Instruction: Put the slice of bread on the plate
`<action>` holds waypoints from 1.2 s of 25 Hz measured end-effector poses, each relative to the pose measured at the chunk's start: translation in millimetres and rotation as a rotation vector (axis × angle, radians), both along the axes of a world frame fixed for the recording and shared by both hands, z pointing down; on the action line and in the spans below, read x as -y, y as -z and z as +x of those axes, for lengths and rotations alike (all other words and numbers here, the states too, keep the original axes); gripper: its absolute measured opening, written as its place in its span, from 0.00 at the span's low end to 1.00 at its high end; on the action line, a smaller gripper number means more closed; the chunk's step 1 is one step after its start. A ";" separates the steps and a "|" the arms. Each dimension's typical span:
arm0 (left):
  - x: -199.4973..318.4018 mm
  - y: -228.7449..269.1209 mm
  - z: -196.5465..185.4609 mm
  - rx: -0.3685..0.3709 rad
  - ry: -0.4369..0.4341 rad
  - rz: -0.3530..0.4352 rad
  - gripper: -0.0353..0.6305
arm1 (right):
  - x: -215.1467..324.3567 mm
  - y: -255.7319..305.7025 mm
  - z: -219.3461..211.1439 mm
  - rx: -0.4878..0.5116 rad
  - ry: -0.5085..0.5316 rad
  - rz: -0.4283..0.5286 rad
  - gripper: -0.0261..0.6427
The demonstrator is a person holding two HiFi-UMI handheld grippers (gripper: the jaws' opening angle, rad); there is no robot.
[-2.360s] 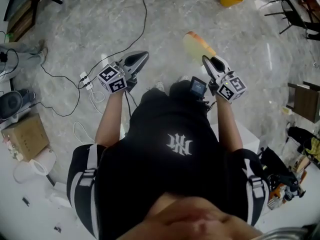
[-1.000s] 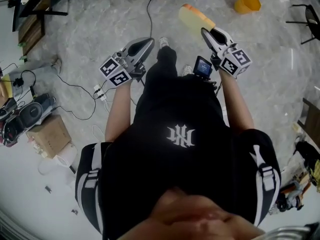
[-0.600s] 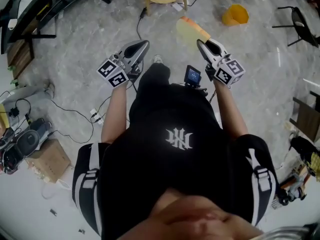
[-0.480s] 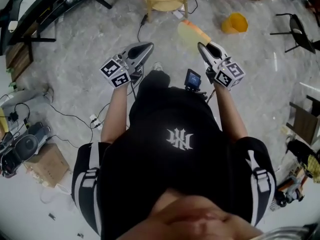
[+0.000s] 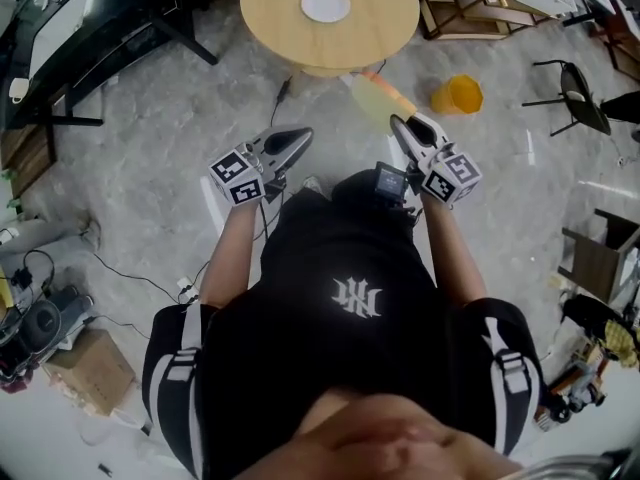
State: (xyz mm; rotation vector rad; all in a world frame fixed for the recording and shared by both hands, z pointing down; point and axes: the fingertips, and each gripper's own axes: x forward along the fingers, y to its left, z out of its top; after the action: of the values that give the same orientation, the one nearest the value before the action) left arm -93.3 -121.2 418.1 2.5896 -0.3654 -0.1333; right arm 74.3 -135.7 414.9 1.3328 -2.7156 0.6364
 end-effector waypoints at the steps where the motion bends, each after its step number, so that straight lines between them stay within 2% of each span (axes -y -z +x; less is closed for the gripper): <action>1: 7.4 -2.8 0.8 0.005 0.000 -0.007 0.06 | 7.7 -0.7 0.2 -0.001 0.002 0.001 0.17; 8: 73.9 -5.5 19.6 0.068 0.012 0.022 0.06 | 74.6 -21.1 12.5 0.044 0.040 0.001 0.17; 15: 163.3 -13.9 47.2 0.141 0.061 0.001 0.06 | 180.9 -29.2 41.1 0.080 0.096 0.004 0.17; 22: 238.5 -16.2 56.2 0.216 0.161 -0.054 0.06 | 265.6 -33.3 68.4 0.106 0.165 -0.031 0.17; 26: 274.5 -22.6 58.6 0.242 0.227 -0.071 0.06 | 295.8 -42.1 67.2 0.131 0.240 -0.057 0.17; 30: 298.8 -27.0 52.2 0.236 0.298 -0.094 0.06 | 318.7 -59.4 57.8 0.126 0.320 -0.102 0.17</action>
State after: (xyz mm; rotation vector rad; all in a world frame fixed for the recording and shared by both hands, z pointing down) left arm -41.1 -420.0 445.1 2.4481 -0.8229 0.0857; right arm 132.1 -454.4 474.3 0.8350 -2.8583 0.8360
